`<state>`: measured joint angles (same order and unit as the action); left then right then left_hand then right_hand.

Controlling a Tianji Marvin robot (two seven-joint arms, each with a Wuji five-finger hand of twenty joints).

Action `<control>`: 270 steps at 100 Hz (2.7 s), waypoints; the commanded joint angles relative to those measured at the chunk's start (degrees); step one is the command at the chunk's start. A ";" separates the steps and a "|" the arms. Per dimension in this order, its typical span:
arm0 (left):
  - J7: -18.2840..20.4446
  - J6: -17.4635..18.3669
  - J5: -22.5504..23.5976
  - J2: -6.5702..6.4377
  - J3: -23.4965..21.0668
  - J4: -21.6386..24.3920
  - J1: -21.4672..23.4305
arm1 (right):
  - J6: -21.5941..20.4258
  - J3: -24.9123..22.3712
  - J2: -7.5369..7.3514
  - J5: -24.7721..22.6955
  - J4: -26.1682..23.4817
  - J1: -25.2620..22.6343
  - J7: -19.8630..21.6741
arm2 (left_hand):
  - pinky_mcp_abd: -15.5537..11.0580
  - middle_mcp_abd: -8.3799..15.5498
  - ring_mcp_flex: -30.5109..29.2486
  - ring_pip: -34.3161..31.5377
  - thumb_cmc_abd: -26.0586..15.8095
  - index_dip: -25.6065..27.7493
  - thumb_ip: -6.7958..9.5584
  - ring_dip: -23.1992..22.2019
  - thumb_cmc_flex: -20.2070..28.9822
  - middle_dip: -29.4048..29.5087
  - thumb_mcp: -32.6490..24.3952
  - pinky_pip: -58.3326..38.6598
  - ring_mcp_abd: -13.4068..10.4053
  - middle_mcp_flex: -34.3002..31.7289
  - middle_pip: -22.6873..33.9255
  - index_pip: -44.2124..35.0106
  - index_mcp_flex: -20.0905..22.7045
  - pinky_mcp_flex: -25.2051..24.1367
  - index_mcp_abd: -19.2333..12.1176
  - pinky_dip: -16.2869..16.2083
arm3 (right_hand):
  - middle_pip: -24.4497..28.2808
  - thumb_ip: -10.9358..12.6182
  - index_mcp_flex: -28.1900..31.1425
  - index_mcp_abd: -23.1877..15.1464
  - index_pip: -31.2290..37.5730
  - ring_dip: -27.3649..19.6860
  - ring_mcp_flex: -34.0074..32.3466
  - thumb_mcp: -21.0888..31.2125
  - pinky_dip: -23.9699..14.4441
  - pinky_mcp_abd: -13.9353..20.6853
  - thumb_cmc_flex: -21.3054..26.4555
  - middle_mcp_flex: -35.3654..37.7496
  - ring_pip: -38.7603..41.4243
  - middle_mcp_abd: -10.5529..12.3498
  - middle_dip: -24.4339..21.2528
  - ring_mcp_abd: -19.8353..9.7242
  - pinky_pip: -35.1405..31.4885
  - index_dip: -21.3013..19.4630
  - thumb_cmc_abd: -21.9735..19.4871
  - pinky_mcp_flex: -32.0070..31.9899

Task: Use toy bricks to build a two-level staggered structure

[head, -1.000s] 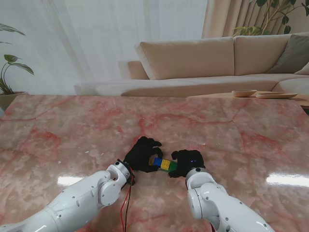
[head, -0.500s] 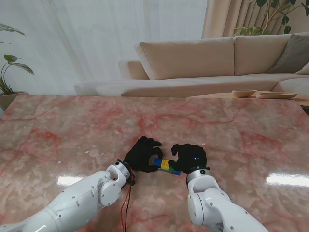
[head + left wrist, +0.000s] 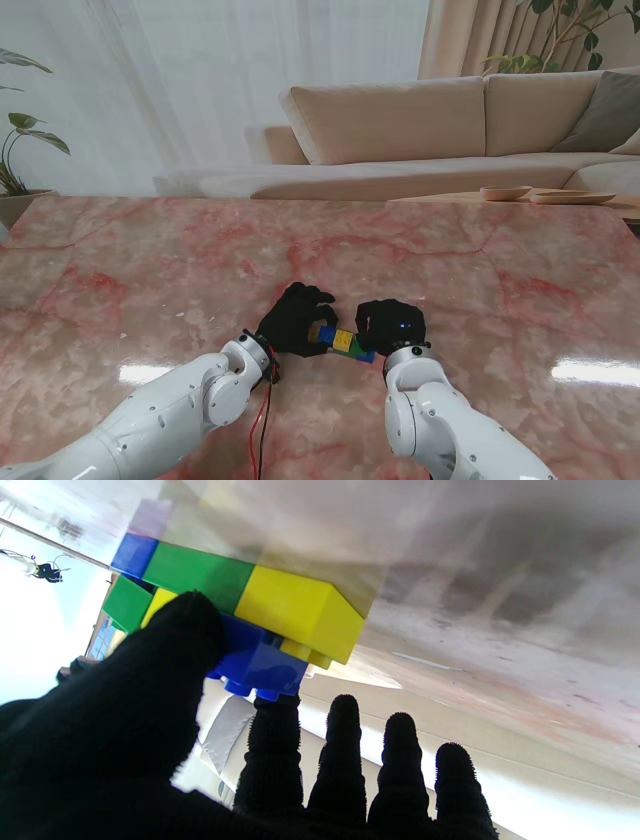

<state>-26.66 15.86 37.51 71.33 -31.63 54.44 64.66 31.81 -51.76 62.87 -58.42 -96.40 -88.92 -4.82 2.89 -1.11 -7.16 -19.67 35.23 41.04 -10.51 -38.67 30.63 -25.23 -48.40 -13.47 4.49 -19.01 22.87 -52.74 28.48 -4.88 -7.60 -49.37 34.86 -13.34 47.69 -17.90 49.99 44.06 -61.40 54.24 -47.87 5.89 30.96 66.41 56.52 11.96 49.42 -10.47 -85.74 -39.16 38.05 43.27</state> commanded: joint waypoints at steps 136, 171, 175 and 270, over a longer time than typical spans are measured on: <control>1.74 -0.48 1.04 -1.22 0.46 -1.85 3.16 | -0.77 6.59 -1.56 5.34 9.83 5.00 9.43 | -0.03 0.88 -0.93 0.86 -2.02 0.74 3.40 0.03 -2.73 -0.27 -1.35 0.45 0.69 -0.45 -0.89 -0.03 -1.51 -0.41 -0.51 0.54 | -4.03 -2.01 4.33 -0.57 2.69 1.09 -4.64 2.41 0.99 0.06 2.91 6.17 1.11 -1.84 -1.76 0.58 -6.57 5.80 2.68 2.67; 2.46 0.20 1.11 -1.69 -0.59 -0.99 3.66 | -1.21 6.25 -1.35 5.38 9.77 4.59 8.26 | -0.07 1.00 -0.70 1.10 -0.11 -8.13 3.36 0.17 -4.00 -0.05 -0.27 0.65 0.59 0.52 -1.13 11.32 -5.75 -0.34 2.95 0.88 | -4.34 -1.93 2.98 -1.48 2.76 1.18 -2.70 2.56 1.19 1.03 2.80 4.90 0.70 -1.03 -1.26 0.06 -5.84 5.88 2.63 1.34; 2.76 0.56 0.96 -1.83 -1.22 -0.54 3.97 | -1.31 6.11 -1.29 5.21 9.72 4.60 7.94 | -0.06 1.11 -0.42 1.36 0.91 -12.69 3.00 0.30 -4.74 0.25 0.70 0.93 0.56 0.99 -1.34 15.44 -6.71 -0.27 4.11 1.39 | -4.40 -1.95 2.76 -1.74 2.69 1.21 -2.26 2.69 1.17 1.18 2.75 4.40 0.63 -1.54 -1.03 -0.04 -5.73 5.74 2.65 1.07; 12.00 -4.03 -2.27 -5.26 -22.21 22.65 18.59 | -3.06 2.87 0.45 3.49 7.51 3.51 -1.30 | 0.02 0.42 0.52 8.48 -3.51 -26.37 3.71 6.45 -8.10 4.09 12.97 2.59 -0.41 4.10 -4.81 31.73 -5.00 0.24 9.66 7.62 | -6.01 -2.55 -4.65 -0.93 -0.31 0.54 4.69 1.71 0.95 2.05 -0.83 -3.17 -2.96 -0.24 -0.97 -1.23 -0.70 5.57 0.10 -4.57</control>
<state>-14.64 12.13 35.23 66.21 -53.73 76.70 82.79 28.55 -48.91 63.07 -55.23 -89.87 -84.62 -6.54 2.94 -1.08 -6.86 -12.72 32.88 14.79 -7.69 -32.52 24.20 -21.60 -37.22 -12.81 4.50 -15.99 19.11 -21.19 22.61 -4.54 1.76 -42.17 28.38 -15.42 45.17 -18.22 52.62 44.07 -57.87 55.91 -47.27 5.94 28.27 63.94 53.76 11.06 48.87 -9.49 -86.38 -35.75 36.64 38.89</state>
